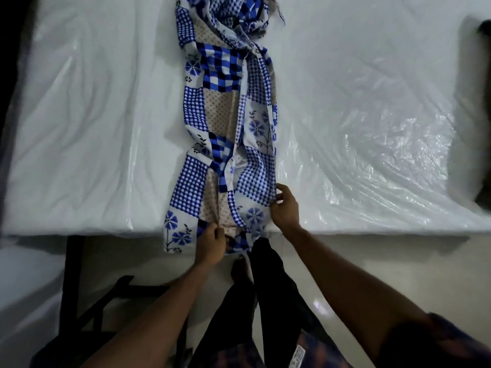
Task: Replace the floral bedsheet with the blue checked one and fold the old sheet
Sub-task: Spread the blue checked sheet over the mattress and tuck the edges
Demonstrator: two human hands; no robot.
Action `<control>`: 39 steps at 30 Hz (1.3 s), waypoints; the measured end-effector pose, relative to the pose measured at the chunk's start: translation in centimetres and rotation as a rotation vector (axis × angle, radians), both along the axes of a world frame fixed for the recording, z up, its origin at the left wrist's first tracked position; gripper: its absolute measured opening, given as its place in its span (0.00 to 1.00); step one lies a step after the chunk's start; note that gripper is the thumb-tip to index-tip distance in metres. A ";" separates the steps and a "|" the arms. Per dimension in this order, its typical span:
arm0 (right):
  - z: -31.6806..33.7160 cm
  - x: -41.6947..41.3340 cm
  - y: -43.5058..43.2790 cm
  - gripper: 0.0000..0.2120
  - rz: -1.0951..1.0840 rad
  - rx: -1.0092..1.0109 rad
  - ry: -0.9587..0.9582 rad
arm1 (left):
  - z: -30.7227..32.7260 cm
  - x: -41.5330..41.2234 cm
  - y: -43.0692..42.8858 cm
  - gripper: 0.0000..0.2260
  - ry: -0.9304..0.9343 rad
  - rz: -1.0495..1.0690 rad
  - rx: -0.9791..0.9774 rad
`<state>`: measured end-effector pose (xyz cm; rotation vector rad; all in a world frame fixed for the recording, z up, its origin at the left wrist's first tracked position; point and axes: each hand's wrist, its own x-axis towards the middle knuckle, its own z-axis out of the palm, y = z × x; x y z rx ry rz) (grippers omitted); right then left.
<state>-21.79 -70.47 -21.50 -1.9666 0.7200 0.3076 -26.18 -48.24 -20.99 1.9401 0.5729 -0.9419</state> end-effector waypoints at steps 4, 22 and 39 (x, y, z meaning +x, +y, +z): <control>0.6 -1.4 -0.5 0.21 -0.062 0.028 -0.025 | 1.8 -3.1 -0.5 0.13 -0.131 -0.082 0.093; 0.0 -2.9 -0.2 0.15 0.247 0.014 0.079 | 3.0 3.3 -7.7 0.11 -0.178 0.499 0.068; 1.0 -4.7 0.0 0.17 0.019 -0.281 0.125 | 5.0 2.4 5.4 0.12 -0.158 0.209 0.394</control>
